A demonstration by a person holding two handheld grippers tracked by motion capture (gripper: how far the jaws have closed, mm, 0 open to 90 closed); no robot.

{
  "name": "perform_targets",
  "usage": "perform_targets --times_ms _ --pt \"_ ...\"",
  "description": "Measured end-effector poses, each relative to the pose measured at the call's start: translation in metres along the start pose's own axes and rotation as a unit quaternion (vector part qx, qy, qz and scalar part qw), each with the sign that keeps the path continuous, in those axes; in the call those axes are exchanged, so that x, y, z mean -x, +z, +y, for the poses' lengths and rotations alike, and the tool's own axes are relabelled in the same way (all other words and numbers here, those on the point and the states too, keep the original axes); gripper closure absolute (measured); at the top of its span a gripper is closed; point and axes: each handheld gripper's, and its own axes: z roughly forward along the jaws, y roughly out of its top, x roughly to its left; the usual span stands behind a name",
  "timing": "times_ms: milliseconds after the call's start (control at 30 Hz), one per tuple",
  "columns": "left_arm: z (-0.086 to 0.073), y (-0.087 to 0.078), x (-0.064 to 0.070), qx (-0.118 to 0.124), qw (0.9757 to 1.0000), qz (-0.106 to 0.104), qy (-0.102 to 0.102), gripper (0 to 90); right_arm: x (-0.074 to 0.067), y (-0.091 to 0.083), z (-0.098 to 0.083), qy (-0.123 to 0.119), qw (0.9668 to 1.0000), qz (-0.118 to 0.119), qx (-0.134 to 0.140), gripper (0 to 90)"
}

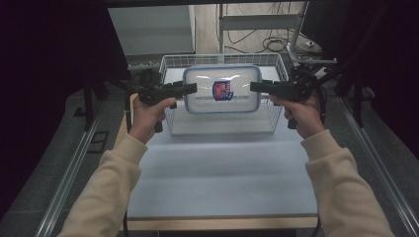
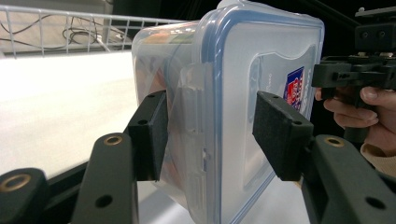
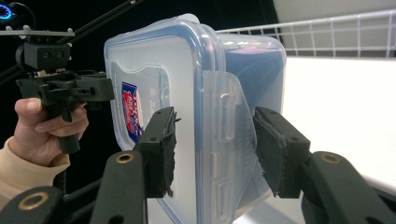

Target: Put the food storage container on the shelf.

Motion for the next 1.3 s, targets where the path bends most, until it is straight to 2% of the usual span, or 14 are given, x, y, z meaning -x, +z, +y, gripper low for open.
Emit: perform_targets --times_ms 267,333,400,533,567,700,800,1000,1033,1067,1100,1133,1167,1300 --pt "0.022 0.020 -0.027 -0.001 0.9999 -0.001 -0.013 47.0 0.020 0.018 0.020 0.015 0.9996 -0.011 -0.019 49.7" --pt "0.026 0.028 -0.038 -0.006 0.9996 -0.002 -0.029 47.3 0.032 0.027 0.025 0.032 0.9991 -0.009 -0.027 49.7" --pt "0.027 0.030 -0.042 -0.007 0.9995 -0.001 -0.031 47.1 0.036 0.030 0.026 0.032 0.9991 -0.009 -0.025 49.7" --pt "0.028 0.040 -0.054 -0.008 0.9988 -0.001 -0.048 47.0 0.049 0.040 0.028 0.055 0.9978 -0.010 -0.035 49.7" --pt "0.029 0.044 -0.059 -0.003 0.9978 -0.006 -0.065 47.3 0.054 0.042 0.030 0.064 0.9975 -0.013 -0.026 49.6" --pt "0.033 0.050 -0.065 -0.006 0.9969 -0.004 -0.079 47.0 0.059 0.045 0.034 0.077 0.9965 -0.016 -0.030 49.1" --pt "0.036 0.056 -0.069 -0.010 0.9960 0.004 -0.089 44.5 0.065 0.050 0.037 0.103 0.9938 -0.023 -0.033 48.3" --pt "0.039 0.069 -0.075 -0.008 0.9929 0.014 -0.118 41.0 0.071 0.055 0.039 0.128 0.9907 -0.034 -0.033 46.6" --pt "0.038 0.073 -0.079 -0.008 0.9912 0.010 -0.131 40.4 0.072 0.057 0.039 0.133 0.9896 -0.044 -0.031 45.4" --pt "0.038 0.073 -0.079 -0.008 0.9912 0.010 -0.131 39.8 0.072 0.057 0.039 0.133 0.9896 -0.044 -0.031 45.4" --pt "0.037 0.077 -0.084 -0.010 0.9897 0.010 -0.142 39.0 0.072 0.059 0.039 0.134 0.9887 -0.061 -0.031 43.7" --pt "0.037 0.077 -0.084 -0.010 0.9897 0.010 -0.142 38.2 0.072 0.059 0.039 0.134 0.9887 -0.061 -0.031 43.7" --pt "0.036 0.081 -0.088 -0.017 0.9891 0.021 -0.145 37.7 0.071 0.061 0.039 0.124 0.9879 -0.084 -0.038 43.9" --pt "0.037 0.086 -0.088 -0.017 0.9892 0.019 -0.144 33.6 0.067 0.065 0.037 0.123 0.9866 -0.103 -0.028 39.4"
